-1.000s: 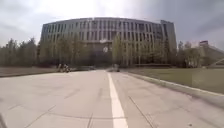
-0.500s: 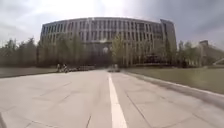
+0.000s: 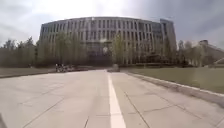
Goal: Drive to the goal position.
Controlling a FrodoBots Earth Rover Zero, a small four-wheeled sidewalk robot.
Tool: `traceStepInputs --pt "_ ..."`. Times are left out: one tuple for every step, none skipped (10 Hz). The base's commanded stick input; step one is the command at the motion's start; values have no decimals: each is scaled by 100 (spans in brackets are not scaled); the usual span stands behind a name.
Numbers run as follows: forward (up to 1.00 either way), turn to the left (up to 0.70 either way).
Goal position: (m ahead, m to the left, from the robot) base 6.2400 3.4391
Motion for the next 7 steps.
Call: traceStepInputs --pt "70 1" --pt "70 0" --pt "70 0" --pt "70 0" --pt "70 0" --pt "70 0" --pt "70 0"
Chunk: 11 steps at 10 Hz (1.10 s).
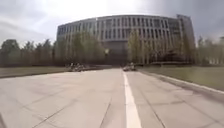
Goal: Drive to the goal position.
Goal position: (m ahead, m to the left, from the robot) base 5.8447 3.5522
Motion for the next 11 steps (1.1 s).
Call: traceStepInputs --pt "70 0" --pt "70 0" --pt "70 0" --pt "70 0" --pt "70 0" --pt "70 0" --pt "70 0" --pt "70 0" --pt "70 0" --pt "70 0" --pt "70 0"
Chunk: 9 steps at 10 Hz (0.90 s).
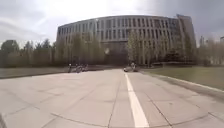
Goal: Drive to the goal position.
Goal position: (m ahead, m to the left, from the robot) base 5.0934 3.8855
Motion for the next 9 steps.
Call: traceStepInputs --pt "70 0" --pt "70 0" --pt "70 0" --pt "70 0" --pt "70 4" --pt "70 7" --pt "70 7" --pt "70 8" --pt "70 8"
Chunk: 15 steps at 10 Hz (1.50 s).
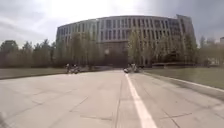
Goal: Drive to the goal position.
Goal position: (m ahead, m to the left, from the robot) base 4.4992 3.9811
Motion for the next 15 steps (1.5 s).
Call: traceStepInputs --pt "70 7" --pt "70 8" --pt "70 7" --pt "70 7" --pt "70 6" --pt "70 6" --pt "70 7" --pt "70 8" --pt "70 8" --pt "70 8" --pt "70 8" --pt "70 7" --pt "70 7" --pt "70 7" --pt "70 7"
